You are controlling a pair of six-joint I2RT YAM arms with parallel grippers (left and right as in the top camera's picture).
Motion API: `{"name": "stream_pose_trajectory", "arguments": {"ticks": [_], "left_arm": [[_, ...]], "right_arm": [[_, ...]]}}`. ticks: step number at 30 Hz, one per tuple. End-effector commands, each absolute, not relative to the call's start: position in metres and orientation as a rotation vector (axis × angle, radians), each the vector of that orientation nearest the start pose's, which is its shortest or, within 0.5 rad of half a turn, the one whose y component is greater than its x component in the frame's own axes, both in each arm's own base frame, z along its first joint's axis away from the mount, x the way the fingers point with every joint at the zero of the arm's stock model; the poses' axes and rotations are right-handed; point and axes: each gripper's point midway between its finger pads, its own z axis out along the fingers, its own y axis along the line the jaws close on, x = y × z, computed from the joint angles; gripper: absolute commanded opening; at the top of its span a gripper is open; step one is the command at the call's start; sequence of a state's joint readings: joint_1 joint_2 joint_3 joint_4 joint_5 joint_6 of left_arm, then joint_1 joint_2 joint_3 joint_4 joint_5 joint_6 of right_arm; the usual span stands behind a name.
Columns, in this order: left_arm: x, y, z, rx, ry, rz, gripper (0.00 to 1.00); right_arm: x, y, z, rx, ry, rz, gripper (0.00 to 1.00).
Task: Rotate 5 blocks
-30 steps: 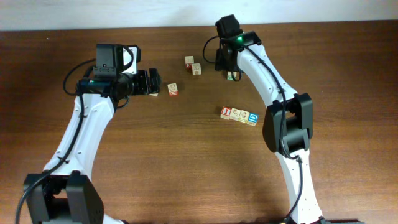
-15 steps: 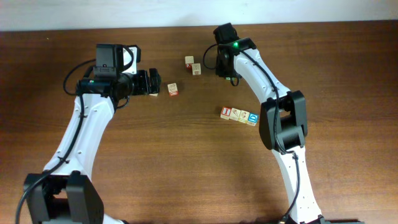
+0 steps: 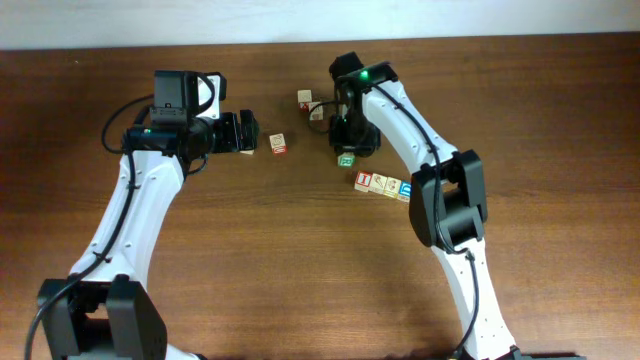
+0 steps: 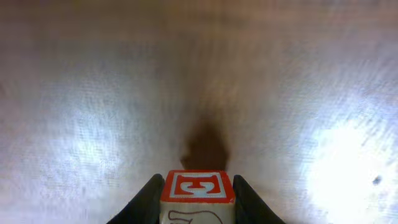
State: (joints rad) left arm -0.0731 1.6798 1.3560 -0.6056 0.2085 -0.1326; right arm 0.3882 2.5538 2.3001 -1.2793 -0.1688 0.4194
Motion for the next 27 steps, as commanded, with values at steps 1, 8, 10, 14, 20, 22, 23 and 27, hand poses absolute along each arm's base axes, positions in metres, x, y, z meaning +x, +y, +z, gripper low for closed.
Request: {"name": "stream_pose_trajectory", "arguments": {"ticks": [1, 8, 10, 14, 20, 22, 23, 27], "left_arm": [[0.445, -0.069, 0.166, 0.006, 2.493, -0.351, 0.99], [0.445, -0.069, 0.166, 0.006, 2.493, -0.351, 0.99], [0.445, -0.069, 0.166, 0.006, 2.493, -0.351, 0.99], [0.445, -0.069, 0.166, 0.006, 2.492, -0.351, 0.99], [0.445, -0.069, 0.166, 0.006, 2.493, -0.351, 0.99], [0.445, -0.069, 0.166, 0.006, 2.493, -0.351, 0.99], [0.445, -0.069, 0.166, 0.006, 2.493, -0.351, 0.99], [0.445, -0.069, 0.166, 0.006, 2.493, -0.351, 0.99]], "right_arm": [[0.436, 0.218, 0.017, 0.057, 3.224, 0.283, 0.29], [0.422, 0.218, 0.017, 0.035, 3.273, 0.242, 0.45], [0.421, 0.219, 0.017, 0.028, 3.272, 0.235, 0.52], [0.42, 0.219, 0.018, 0.028, 3.274, 0.234, 0.52], [0.455, 0.2, 0.043, -0.135, 3.103, 0.037, 0.48], [0.464, 0.2, 0.043, -0.164, 3.062, 0.024, 0.48], [0.467, 0.203, 0.043, -0.193, 3.044, 0.031, 0.44], [0.468, 0.208, 0.04, -0.203, 3.038, 0.046, 0.12]]}}
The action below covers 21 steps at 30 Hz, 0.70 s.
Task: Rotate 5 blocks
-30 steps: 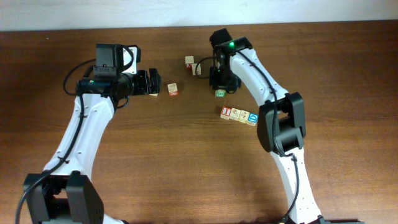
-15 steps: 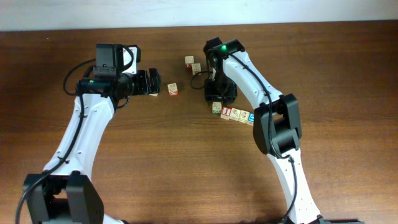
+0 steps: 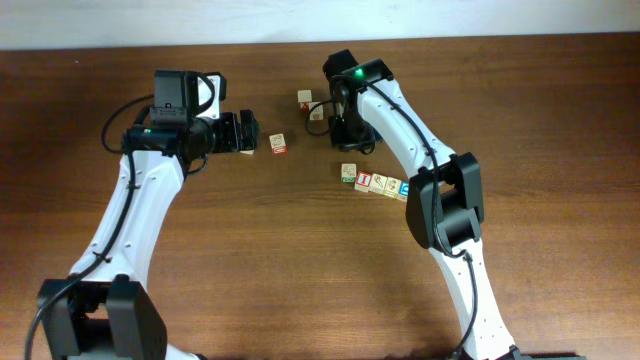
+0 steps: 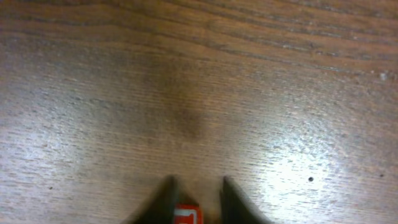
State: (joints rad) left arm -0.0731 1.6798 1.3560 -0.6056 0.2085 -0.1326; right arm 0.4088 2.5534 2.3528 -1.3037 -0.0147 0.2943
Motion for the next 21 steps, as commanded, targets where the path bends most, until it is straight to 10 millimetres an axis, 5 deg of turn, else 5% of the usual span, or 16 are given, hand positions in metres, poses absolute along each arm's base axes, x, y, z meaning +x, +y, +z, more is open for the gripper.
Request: {"name": "stream_pose_trajectory", "arguments": {"ticks": [1, 11, 21], "left_arm": [[0.445, -0.069, 0.166, 0.006, 2.493, -0.351, 0.99], [0.445, -0.069, 0.166, 0.006, 2.493, -0.351, 0.99], [0.445, -0.069, 0.166, 0.006, 2.493, -0.351, 0.99]], "right_arm": [[0.465, 0.21, 0.037, -0.206, 3.054, 0.067, 0.08], [0.437, 0.213, 0.03, -0.204, 3.174, 0.147, 0.04], [0.434, 0.183, 0.033, -0.062, 3.237, 0.113, 0.04]]}}
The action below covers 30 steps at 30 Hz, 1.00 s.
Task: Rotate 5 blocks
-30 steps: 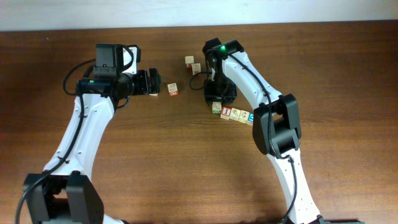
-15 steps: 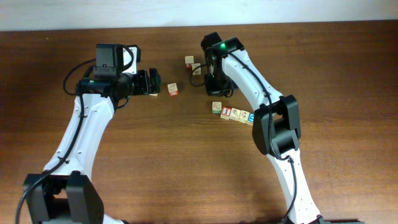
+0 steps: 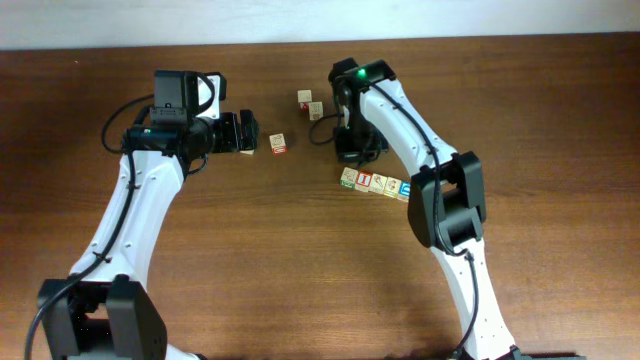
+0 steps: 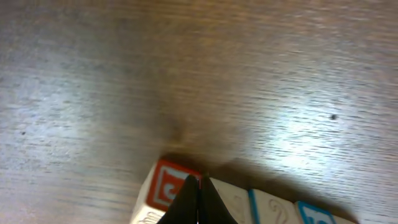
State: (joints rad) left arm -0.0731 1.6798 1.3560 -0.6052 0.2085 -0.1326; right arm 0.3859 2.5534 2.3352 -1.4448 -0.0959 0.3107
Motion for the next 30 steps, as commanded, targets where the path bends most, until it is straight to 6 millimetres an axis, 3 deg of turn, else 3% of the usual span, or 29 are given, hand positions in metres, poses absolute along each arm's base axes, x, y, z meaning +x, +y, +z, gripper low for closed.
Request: {"name": "stream_pose_trajectory", "arguments": {"ticks": [1, 3, 6, 11, 14, 15, 18, 20, 23, 30], "left_arm": [[0.445, -0.069, 0.166, 0.006, 2.493, -0.351, 0.99], [0.445, -0.069, 0.166, 0.006, 2.493, -0.351, 0.99], [0.445, -0.069, 0.166, 0.006, 2.493, -0.351, 0.99], [0.445, -0.069, 0.166, 0.006, 2.493, -0.351, 0.99], [0.445, -0.069, 0.166, 0.006, 2.493, -0.351, 0.99], [0.445, -0.069, 0.166, 0.006, 2.493, -0.351, 0.99], [0.445, -0.069, 0.166, 0.006, 2.493, -0.351, 0.99], [0.445, -0.069, 0.166, 0.006, 2.493, -0.351, 0.99], [0.445, -0.069, 0.166, 0.006, 2.493, -0.351, 0.99], [0.445, -0.069, 0.166, 0.006, 2.493, -0.351, 0.99]], "right_arm": [[0.437, 0.18, 0.034, -0.061, 3.23, 0.104, 0.04], [0.443, 0.177, 0.043, -0.046, 3.206, 0.116, 0.04], [0.451, 0.178, 0.081, -0.076, 3.122, 0.156, 0.04], [0.44, 0.17, 0.171, -0.087, 2.965, 0.185, 0.04], [0.42, 0.141, 0.225, -0.037, 2.897, 0.154, 0.04], [0.408, 0.122, 0.246, 0.0, 2.883, 0.151, 0.04], [0.391, 0.084, 0.264, 0.057, 2.891, 0.147, 0.04], [0.387, 0.069, 0.253, 0.118, 2.935, 0.156, 0.04], [0.373, 0.062, 0.213, 0.143, 3.074, 0.139, 0.04], [0.352, 0.069, 0.091, 0.225, 3.239, 0.085, 0.04]]}}
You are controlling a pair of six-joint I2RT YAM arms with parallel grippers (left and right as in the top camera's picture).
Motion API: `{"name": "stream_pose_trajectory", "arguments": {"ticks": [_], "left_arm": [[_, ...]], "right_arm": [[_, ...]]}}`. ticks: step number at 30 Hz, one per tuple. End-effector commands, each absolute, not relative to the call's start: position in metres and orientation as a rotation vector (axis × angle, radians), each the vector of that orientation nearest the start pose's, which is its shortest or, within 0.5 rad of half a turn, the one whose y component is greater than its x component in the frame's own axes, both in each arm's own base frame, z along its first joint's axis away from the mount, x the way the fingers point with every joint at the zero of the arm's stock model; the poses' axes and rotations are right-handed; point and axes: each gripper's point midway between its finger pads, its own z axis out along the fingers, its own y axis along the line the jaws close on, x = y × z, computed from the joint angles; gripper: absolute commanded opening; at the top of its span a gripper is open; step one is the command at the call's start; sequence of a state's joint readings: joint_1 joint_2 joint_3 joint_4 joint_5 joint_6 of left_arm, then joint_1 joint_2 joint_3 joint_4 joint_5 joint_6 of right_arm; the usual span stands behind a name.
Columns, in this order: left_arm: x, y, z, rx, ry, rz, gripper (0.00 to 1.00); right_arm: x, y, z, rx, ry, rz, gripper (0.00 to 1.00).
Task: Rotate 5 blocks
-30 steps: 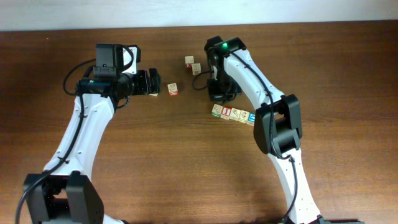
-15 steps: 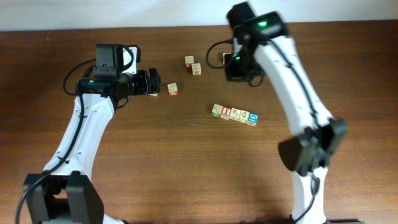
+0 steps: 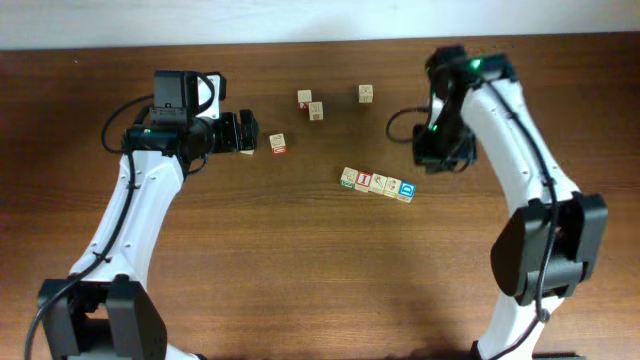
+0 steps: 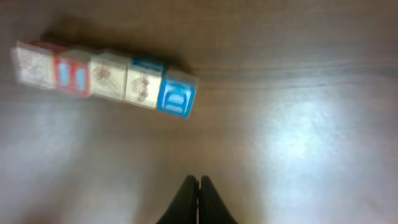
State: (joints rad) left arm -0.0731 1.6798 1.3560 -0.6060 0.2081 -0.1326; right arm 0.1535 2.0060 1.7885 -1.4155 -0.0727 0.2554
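Observation:
A row of several letter blocks (image 3: 377, 183) lies side by side mid-table, slanting slightly down to the right. The right wrist view shows the same row (image 4: 106, 78) from above, a blue-faced block (image 4: 177, 98) at its right end and a red-faced one (image 4: 71, 74) near the left. My right gripper (image 4: 199, 182) is shut with nothing in it, and hangs to the right of the row (image 3: 440, 158). My left gripper (image 3: 245, 133) lies at the left with its fingers apart, close beside a small red-marked block (image 3: 278, 143).
Three loose blocks stand at the back of the table: two close together (image 3: 303, 97) (image 3: 316, 109) and one further right (image 3: 366, 93). The right arm's cable loops down near the row's far side. The table's back edge meets a white wall.
My right gripper, still shut, has left the left end of the row and now hangs off to the row's right. A back block that the arm covered now shows.
My right gripper first held a red-lettered block just up and left of the row. Then that block lay at the row's left end with the jaws open over it. Then the jaws were shut low at the row, and now they are away at the right. The left arm stayed still.

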Motion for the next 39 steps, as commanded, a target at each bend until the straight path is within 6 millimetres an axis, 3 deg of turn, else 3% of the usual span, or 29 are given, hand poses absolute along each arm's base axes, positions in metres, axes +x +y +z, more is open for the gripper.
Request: {"name": "stream_pose_trajectory", "arguments": {"ticks": [1, 6, 11, 15, 19, 24, 28, 34, 36, 39], "left_arm": [[0.445, -0.069, 0.166, 0.006, 2.493, -0.351, 0.99], [0.445, -0.069, 0.166, 0.006, 2.493, -0.351, 0.99], [0.445, -0.069, 0.166, 0.006, 2.493, -0.351, 0.99], [0.445, -0.069, 0.166, 0.006, 2.493, -0.351, 0.99], [0.445, -0.069, 0.166, 0.006, 2.493, -0.351, 0.99], [0.445, -0.069, 0.166, 0.006, 2.493, -0.351, 0.99], [0.445, -0.069, 0.166, 0.006, 2.493, -0.351, 0.99], [0.445, -0.069, 0.166, 0.006, 2.493, -0.351, 0.99], [0.445, -0.069, 0.166, 0.006, 2.493, -0.351, 0.99], [0.445, -0.069, 0.166, 0.006, 2.493, -0.351, 0.99]], "right_arm": [[0.353, 0.07, 0.078, 0.222, 3.232, 0.087, 0.04], [0.35, 0.07, 0.033, 0.211, 3.202, 0.087, 0.04], [0.35, 0.071, 0.015, 0.208, 3.181, 0.106, 0.04], [0.358, 0.085, 0.016, 0.167, 3.148, 0.164, 0.04], [0.365, 0.121, 0.016, 0.047, 3.093, 0.225, 0.05], [0.377, 0.152, 0.019, -0.043, 3.018, 0.293, 0.05], [0.386, 0.164, 0.018, -0.079, 2.971, 0.313, 0.05], [0.39, 0.163, 0.02, -0.07, 2.958, 0.317, 0.04], [0.391, 0.158, 0.031, -0.057, 2.974, 0.308, 0.04], [0.401, 0.161, 0.074, -0.123, 2.944, 0.307, 0.1]]}}
